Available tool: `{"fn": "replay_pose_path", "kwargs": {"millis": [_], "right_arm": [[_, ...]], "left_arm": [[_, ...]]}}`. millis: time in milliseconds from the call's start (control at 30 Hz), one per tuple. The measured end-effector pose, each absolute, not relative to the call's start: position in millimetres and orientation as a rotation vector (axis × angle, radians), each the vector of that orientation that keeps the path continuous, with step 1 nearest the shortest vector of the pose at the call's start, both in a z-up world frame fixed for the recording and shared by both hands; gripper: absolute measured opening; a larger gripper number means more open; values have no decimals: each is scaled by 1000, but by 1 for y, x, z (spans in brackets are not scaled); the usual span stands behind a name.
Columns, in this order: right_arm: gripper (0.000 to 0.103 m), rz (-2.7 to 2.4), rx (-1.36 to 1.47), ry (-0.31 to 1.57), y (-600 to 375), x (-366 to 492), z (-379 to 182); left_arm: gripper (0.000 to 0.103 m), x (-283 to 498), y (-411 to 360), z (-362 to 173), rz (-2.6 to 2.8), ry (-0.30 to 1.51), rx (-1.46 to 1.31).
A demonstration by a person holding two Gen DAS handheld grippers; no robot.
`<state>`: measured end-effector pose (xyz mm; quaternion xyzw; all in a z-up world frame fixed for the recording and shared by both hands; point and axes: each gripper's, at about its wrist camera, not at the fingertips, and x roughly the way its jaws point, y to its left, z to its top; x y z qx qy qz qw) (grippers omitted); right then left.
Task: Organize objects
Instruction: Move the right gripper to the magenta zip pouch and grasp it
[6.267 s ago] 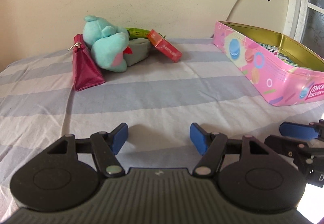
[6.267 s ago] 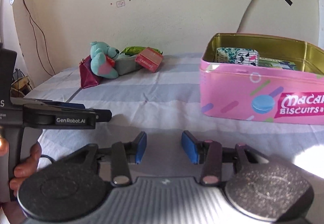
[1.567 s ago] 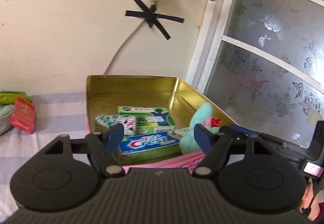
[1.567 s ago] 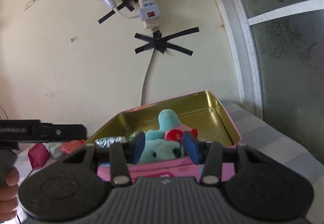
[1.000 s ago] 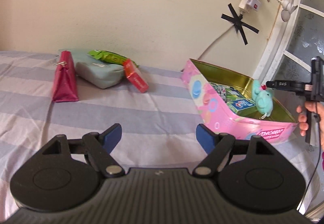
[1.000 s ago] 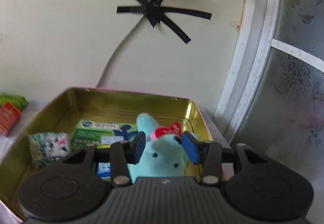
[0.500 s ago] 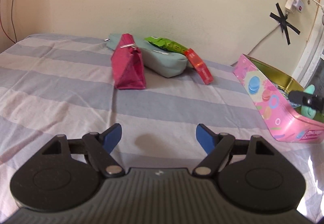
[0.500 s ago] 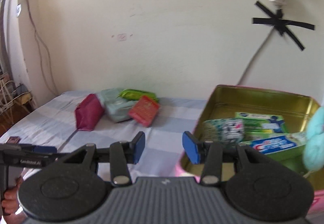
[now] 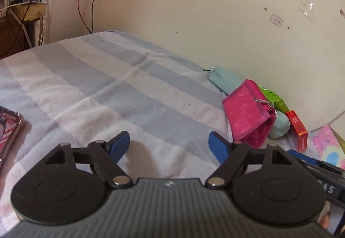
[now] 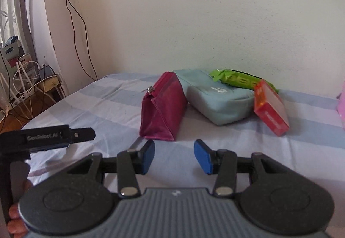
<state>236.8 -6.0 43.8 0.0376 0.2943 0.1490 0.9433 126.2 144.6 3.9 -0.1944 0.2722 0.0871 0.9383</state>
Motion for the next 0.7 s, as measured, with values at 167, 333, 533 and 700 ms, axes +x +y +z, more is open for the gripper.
{"fn": "replay_pose_path", "kwargs": {"millis": [167,333,533,700], "right_arm": [[40,272,39,580,19,274,38],[14,293,17,592,19,270,41],[14,371,-71,609,-25,183,50],[15,407,-95,614,-91,81,59]], "left_arm": [[82,129,140,4,166,560,-374],[82,129,142,4,140,557,-378],[83,118,127,10,12,494,-332],[83,109,83,14,-268,518,-245]]}}
